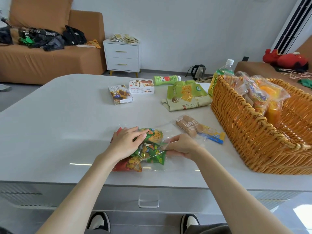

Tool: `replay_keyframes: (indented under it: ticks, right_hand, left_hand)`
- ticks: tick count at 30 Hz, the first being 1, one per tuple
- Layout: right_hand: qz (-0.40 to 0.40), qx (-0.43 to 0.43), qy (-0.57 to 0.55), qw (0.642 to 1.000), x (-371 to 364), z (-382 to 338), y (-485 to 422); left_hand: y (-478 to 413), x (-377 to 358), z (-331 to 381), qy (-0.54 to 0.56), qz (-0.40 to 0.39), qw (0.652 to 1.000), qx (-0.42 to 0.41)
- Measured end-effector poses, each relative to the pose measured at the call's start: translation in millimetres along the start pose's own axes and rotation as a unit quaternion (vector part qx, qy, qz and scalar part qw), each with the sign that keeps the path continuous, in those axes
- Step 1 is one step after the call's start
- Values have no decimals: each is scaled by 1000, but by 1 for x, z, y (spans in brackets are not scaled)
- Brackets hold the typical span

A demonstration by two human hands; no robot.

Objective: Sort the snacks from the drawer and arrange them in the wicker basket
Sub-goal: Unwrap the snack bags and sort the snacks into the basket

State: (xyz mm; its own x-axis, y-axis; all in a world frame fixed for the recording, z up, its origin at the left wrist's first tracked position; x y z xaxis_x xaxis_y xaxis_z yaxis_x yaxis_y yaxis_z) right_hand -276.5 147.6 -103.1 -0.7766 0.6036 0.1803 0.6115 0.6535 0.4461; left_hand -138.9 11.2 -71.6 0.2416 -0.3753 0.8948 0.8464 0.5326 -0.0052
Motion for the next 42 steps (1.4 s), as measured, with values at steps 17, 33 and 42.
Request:
replay_keyframes:
  ticks: [17, 33, 42]
  right_hand:
    - [-39, 35, 25, 998, -23, 5, 12]
    - [146, 259, 311, 903, 40, -32, 38]
    - [215, 258, 347, 876, 21, -16, 27]
  left_hand:
    - [5, 1, 7, -67, -27, 997, -26]
    - [51, 15, 55, -85, 103, 988, -76]
    - [57, -9, 39, -200, -33, 977, -65]
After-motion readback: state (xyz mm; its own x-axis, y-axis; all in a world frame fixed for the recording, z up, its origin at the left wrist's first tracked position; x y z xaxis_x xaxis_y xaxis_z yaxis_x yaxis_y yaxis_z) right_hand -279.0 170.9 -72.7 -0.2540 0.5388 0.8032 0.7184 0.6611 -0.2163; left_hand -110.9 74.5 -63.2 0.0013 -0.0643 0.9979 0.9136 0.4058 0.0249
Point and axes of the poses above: each hand's wrist, its own y-axis away from the middle knuckle, its own x-axis out of the back of the hand, z = x × y, the point moved 7 cm from there along -y, towards the middle knuckle, and after that the axes turned 1 degree about z, right-handed, at the moved point
